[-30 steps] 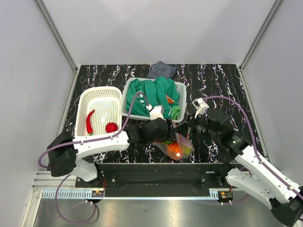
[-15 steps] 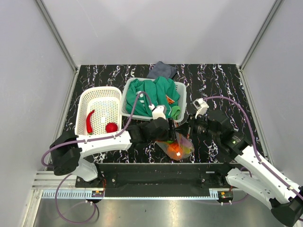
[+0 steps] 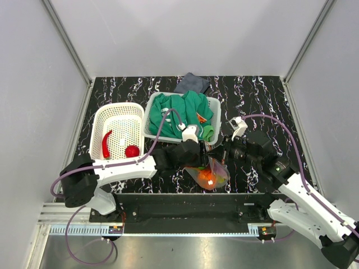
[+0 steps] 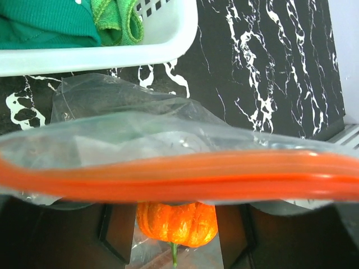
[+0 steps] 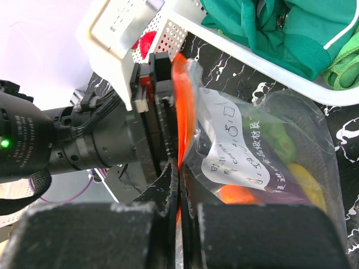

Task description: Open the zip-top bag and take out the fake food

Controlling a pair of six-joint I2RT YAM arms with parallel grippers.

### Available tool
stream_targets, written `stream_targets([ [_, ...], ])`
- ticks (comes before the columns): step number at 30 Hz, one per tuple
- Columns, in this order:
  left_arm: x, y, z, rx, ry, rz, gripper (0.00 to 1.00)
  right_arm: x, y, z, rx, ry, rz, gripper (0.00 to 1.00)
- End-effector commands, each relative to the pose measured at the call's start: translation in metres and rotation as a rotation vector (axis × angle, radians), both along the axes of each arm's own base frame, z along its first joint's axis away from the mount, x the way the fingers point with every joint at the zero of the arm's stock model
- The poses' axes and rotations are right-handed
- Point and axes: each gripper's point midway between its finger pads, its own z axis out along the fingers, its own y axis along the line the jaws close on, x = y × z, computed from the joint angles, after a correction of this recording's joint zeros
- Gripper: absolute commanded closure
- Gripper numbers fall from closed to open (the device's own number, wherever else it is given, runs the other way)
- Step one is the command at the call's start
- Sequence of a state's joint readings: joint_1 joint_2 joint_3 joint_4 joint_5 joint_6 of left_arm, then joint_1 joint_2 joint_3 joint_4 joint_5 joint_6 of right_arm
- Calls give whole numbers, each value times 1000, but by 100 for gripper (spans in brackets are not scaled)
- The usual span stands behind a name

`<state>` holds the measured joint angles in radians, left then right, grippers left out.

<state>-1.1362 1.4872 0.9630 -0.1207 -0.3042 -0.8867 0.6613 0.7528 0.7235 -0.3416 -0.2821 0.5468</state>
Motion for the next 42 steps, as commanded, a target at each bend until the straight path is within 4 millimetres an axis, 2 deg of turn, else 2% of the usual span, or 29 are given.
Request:
stream_targets([
  [1, -3, -1, 35, -74, -77, -58, 94, 2, 3, 17, 21, -62, 12, 100],
  [3, -9, -1, 42, -80, -100, -97, 98, 3, 3, 17, 15, -67, 12, 100],
  [4, -10, 1, 53, -99, -128, -113, 100, 5, 1, 15, 6, -68, 5, 100],
  [6, -17, 1, 59, -124, -147, -164, 100, 5, 0, 12, -1, -69, 1, 100],
  [7, -20, 2, 73, -161, -171, -176, 100, 6, -1, 12, -2, -72, -6, 100],
  [8, -23, 4, 73, -163, -186, -196, 100, 6, -2, 12, -3, -74, -11, 100],
  [9, -28, 2, 81, -199, -204, -231, 100, 6, -2, 9, -8, -71, -12, 100],
  [10, -30, 5, 91, -214, -233, -247, 100, 6, -3, 10, -8, -74, -19, 100],
  [14, -37, 20, 105, -210, -291, -281, 100, 7, -6, 8, -19, -76, -31, 100],
  [15, -37, 27, 102, -188, -301, -276, 100, 7, -7, 7, -24, -74, -35, 100],
  [17, -37, 37, 116, -185, -369, -285, 100, 7, -8, 6, -29, -78, -38, 100],
  [21, -33, 70, 127, -86, -458, -267, 100, 7, -10, 4, -38, -76, -44, 100],
  [23, -31, 81, 135, -59, -499, -258, 100, 6, -11, 2, -42, -71, -43, 100],
  [29, -13, 127, 162, 12, -577, -98, 100, 7, -9, 2, -44, -69, -40, 100],
  [34, 7, 178, 174, 143, -621, 64, 100, 8, -9, 1, -47, -69, -39, 100],
  [38, 26, 229, 178, 252, -628, 231, 100, 8, -10, 2, -49, -73, -41, 100],
  [42, 36, 277, 184, 297, -637, 385, 100, 8, -9, 2, -50, -74, -39, 100],
])
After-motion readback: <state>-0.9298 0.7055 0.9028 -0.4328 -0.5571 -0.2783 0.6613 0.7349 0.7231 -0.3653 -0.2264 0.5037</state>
